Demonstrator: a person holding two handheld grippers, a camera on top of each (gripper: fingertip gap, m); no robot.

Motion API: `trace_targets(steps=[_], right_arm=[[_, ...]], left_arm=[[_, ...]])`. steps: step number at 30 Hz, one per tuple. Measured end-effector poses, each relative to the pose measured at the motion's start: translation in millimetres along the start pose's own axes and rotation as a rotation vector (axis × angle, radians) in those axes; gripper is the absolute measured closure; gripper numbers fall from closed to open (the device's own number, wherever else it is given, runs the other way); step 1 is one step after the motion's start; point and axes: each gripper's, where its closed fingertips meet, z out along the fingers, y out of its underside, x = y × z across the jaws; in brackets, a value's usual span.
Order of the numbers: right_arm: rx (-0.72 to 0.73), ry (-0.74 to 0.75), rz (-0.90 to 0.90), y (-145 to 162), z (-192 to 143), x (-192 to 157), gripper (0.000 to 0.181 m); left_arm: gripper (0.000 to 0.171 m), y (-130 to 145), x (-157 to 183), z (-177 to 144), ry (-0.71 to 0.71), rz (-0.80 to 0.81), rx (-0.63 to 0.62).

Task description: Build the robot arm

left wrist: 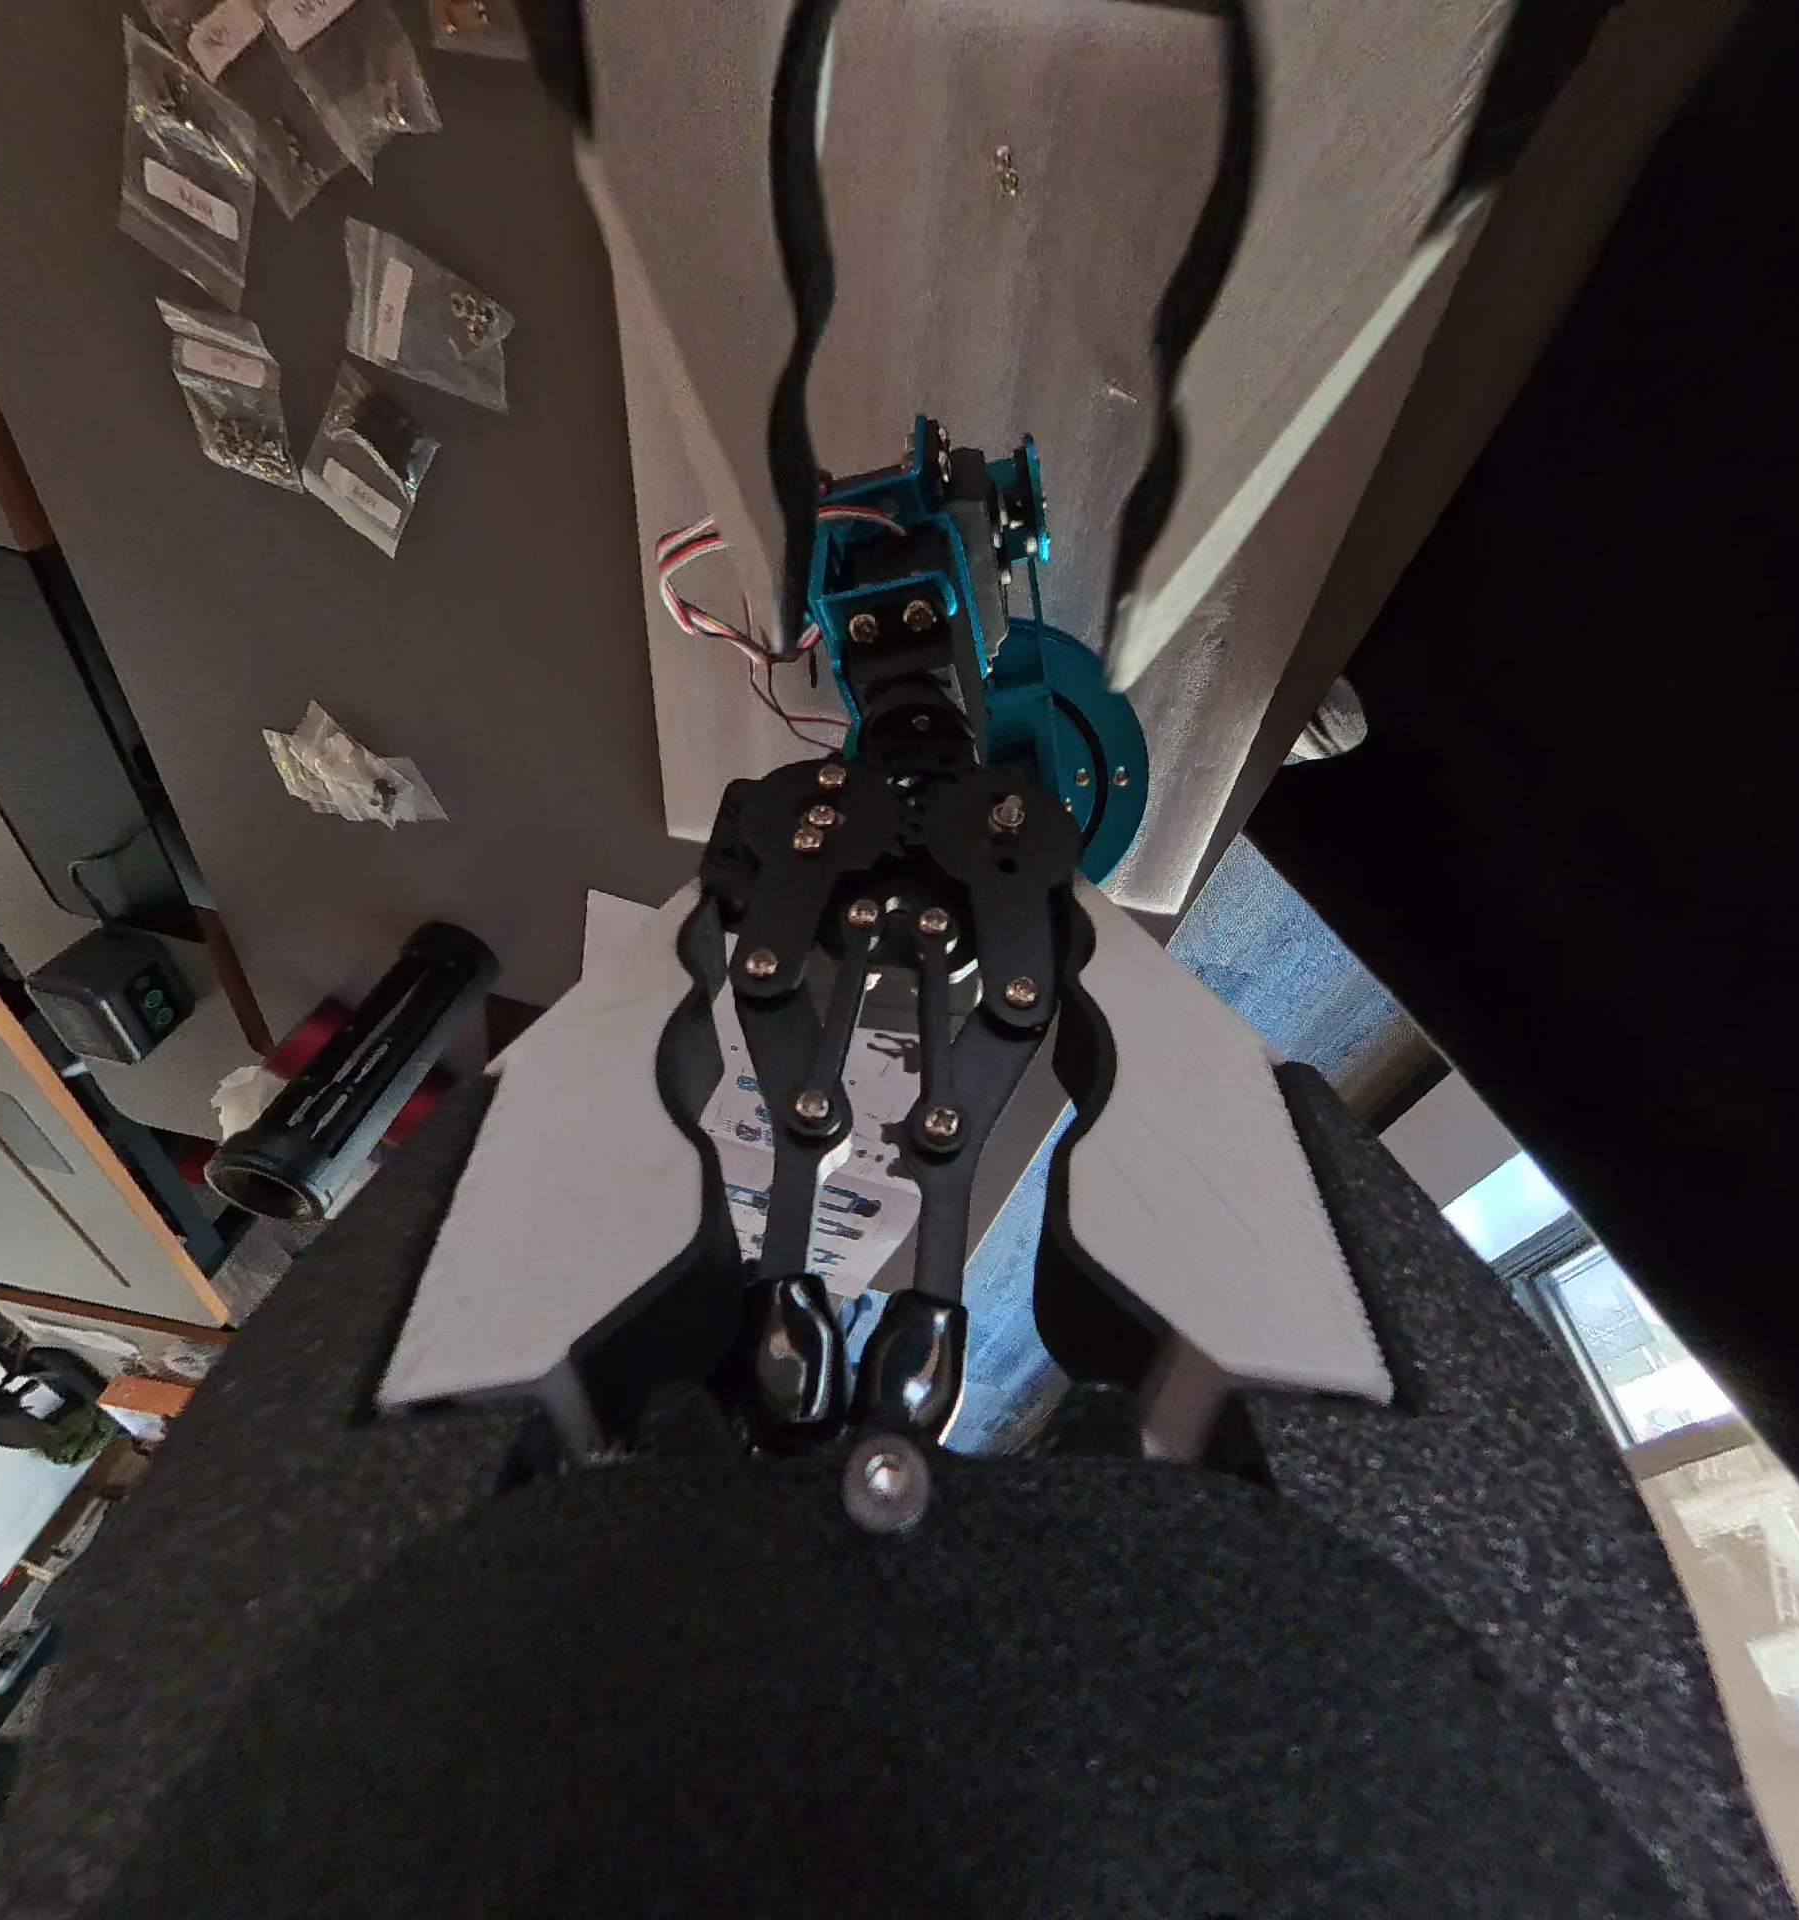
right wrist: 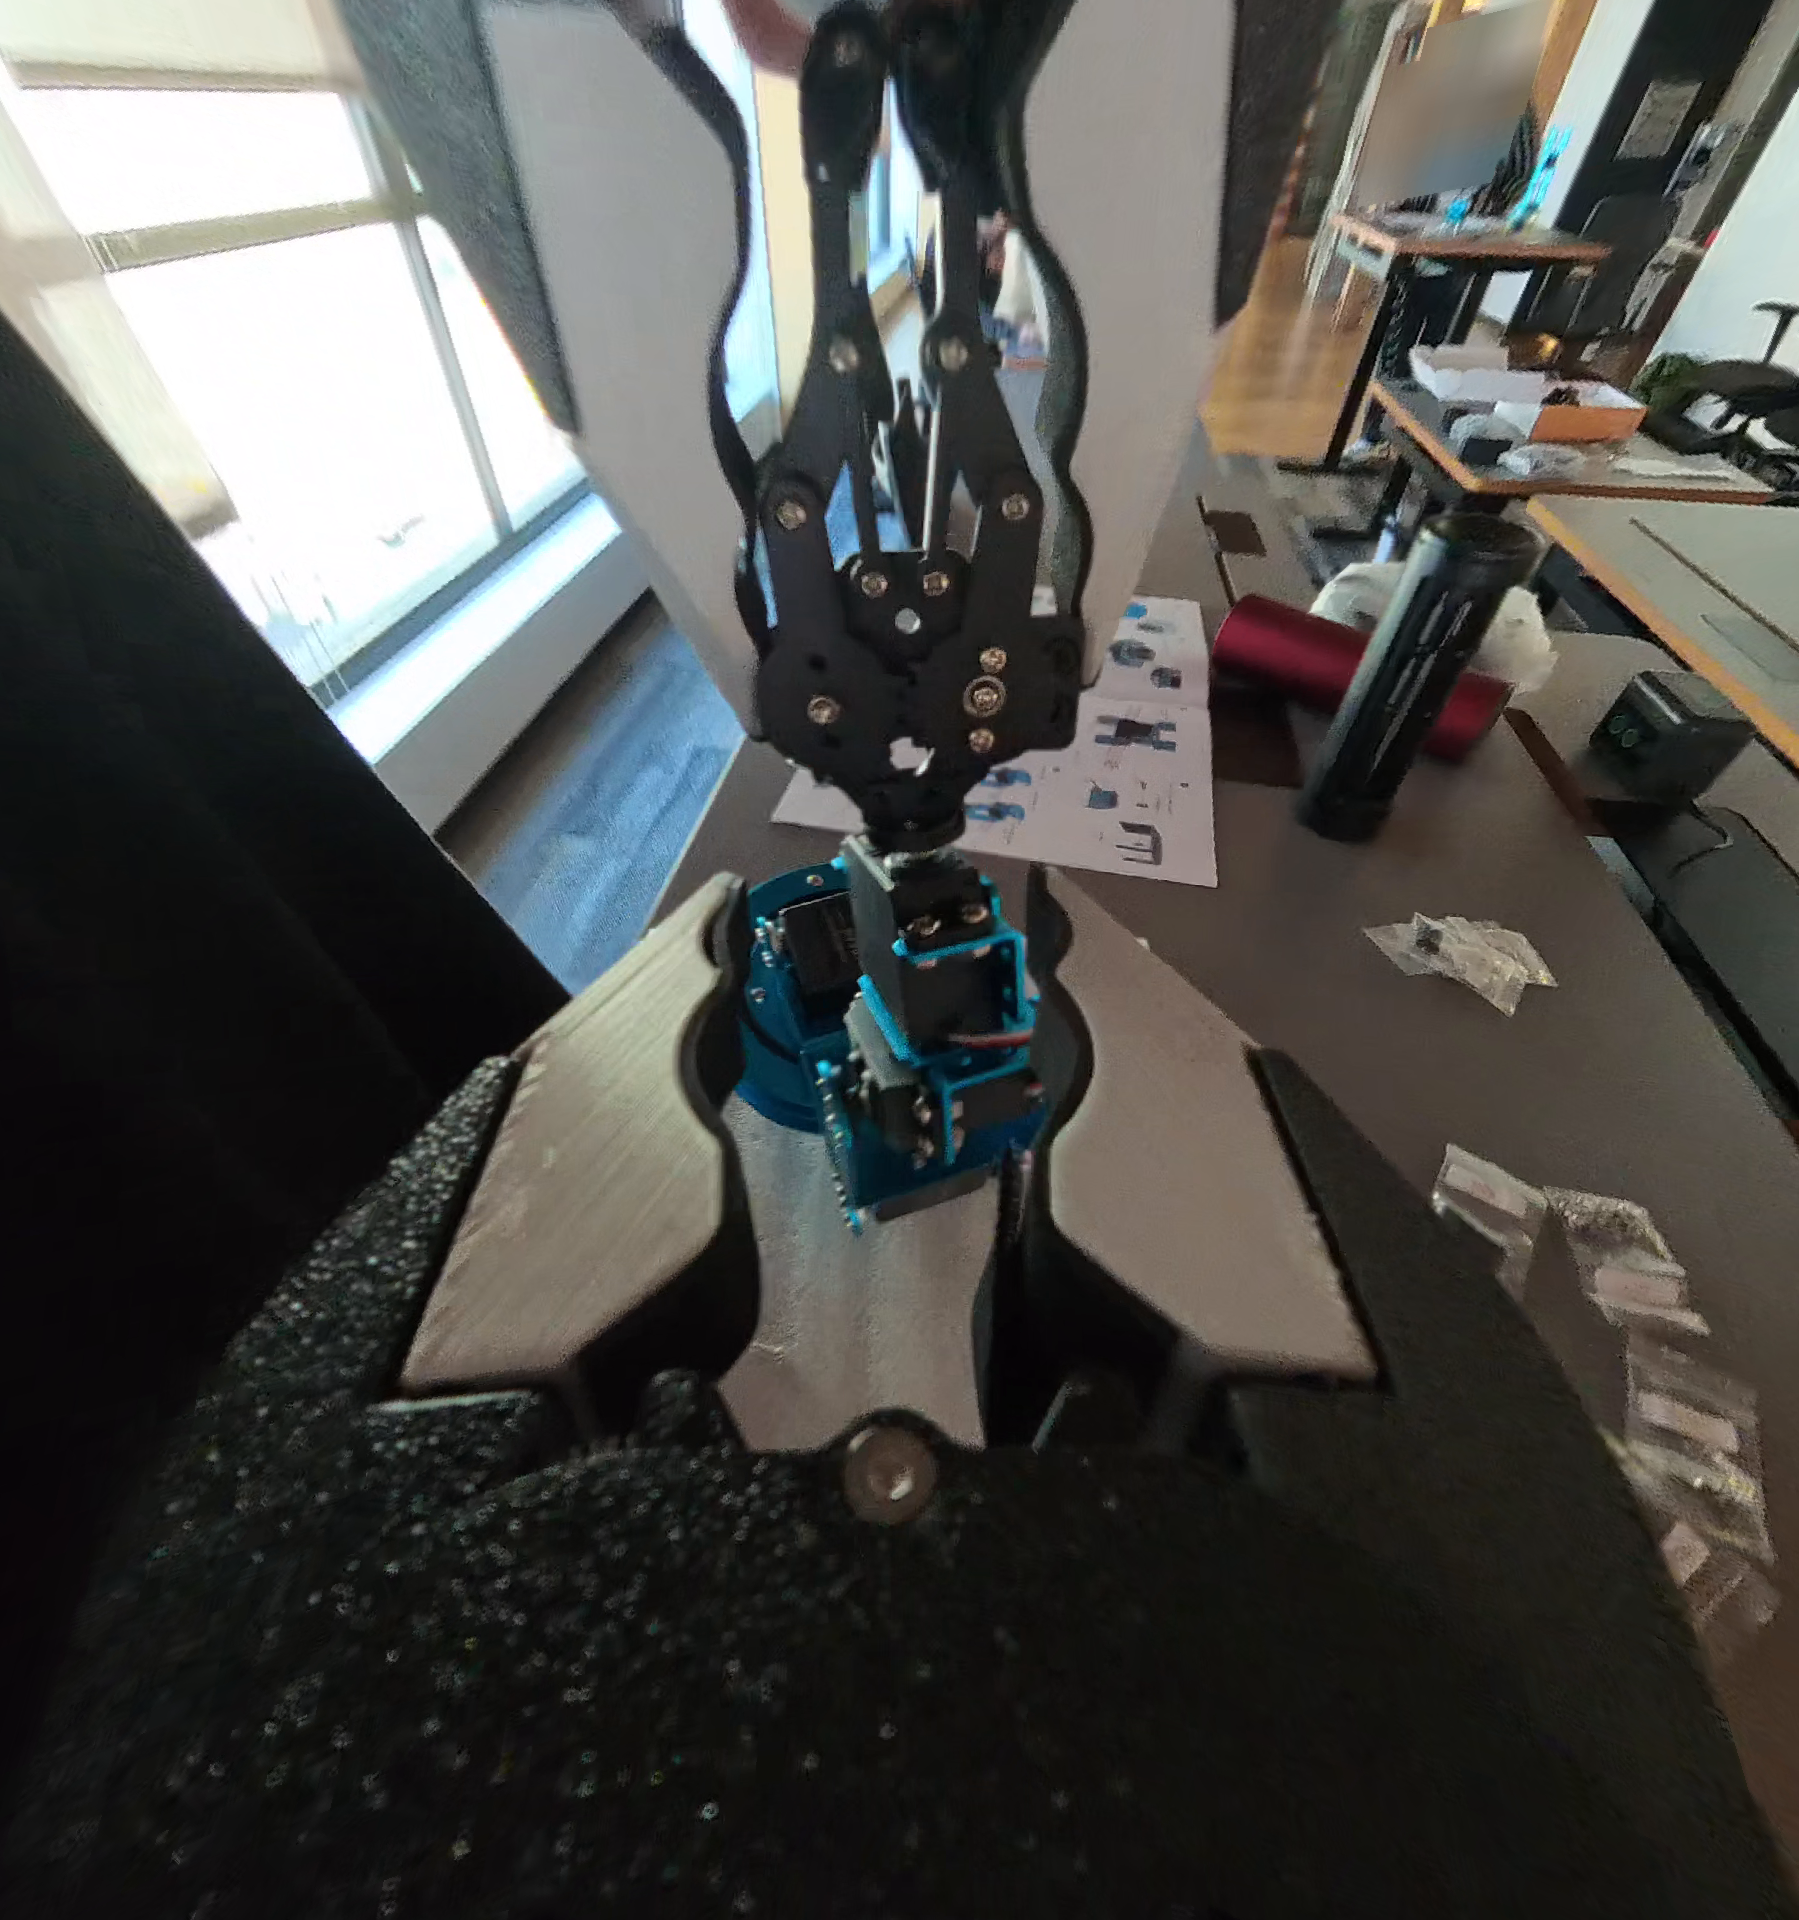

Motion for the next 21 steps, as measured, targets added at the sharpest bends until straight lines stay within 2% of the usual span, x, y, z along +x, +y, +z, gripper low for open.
trace_targets(steps=[3,7,12,21], right_arm=[[-0.021,-0.059,-0.021,-5.8,23.8,0.1,0.144],[-0.079,-0.075,-0.052,-7.6,29.8,4.3,0.161],[-0.134,-0.135,0.026,-8.5,33.0,7.1,0.161],[-0.106,-0.240,0.034,-6.6,33.3,11.0,0.162]], left_arm=[[0.108,7.4,-1.2,0.3,0.006,-0.006,0.024],[0.108,11.9,-1.0,0.7,0.021,-0.001,0.050],[0.108,14.3,-4.9,1.6,0.019,-0.010,0.064],[0.108,13.4,-8.6,5.3,0.054,-0.062,0.134]])
